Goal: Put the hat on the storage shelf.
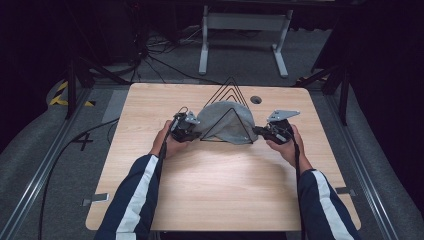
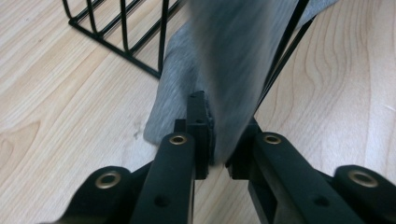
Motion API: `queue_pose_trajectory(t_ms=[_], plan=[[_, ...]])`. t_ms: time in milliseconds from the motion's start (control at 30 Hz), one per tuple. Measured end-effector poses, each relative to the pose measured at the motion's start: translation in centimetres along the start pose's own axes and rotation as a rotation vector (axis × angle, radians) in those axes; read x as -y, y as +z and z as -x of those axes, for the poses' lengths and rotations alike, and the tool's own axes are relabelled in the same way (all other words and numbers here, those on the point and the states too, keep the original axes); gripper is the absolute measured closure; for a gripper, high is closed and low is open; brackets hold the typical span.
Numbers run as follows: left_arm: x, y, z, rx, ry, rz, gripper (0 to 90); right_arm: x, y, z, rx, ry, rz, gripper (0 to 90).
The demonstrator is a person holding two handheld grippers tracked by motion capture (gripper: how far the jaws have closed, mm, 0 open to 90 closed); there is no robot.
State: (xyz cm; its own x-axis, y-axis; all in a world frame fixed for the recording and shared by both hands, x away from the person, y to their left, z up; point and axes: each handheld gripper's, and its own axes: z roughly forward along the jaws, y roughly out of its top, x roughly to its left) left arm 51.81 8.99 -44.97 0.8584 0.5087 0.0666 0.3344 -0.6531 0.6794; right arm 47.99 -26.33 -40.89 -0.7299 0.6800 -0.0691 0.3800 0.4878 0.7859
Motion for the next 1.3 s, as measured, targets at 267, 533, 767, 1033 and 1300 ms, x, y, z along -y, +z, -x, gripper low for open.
queue_pose_trajectory(t_ms=[267,533,767,1033,1300], plan=[[1.1,-4.8,0.1,-0.048,0.014,0.057,67.7,0.1,-1.8,-0.3,0.045,-0.023,-0.039,72.1],[2.5,-8.7,1.8,-0.065,0.072,0.054,60.2,0.1,-3.7,-1.4,0.071,-0.082,-0.089,65.5],[4.6,-10.5,3.2,-0.058,0.1,-0.001,54.0,1.1,-5.2,-2.0,0.085,-0.111,-0.13,60.5],[7.3,-11.7,4.6,-0.08,0.096,-0.057,40.9,3.3,-7.0,-2.5,0.091,-0.116,-0.143,53.4],[10.5,-12.3,6.5,-0.059,0.083,-0.08,32.4,6.5,-8.7,-3.5,0.08,-0.093,-0.143,43.7]])
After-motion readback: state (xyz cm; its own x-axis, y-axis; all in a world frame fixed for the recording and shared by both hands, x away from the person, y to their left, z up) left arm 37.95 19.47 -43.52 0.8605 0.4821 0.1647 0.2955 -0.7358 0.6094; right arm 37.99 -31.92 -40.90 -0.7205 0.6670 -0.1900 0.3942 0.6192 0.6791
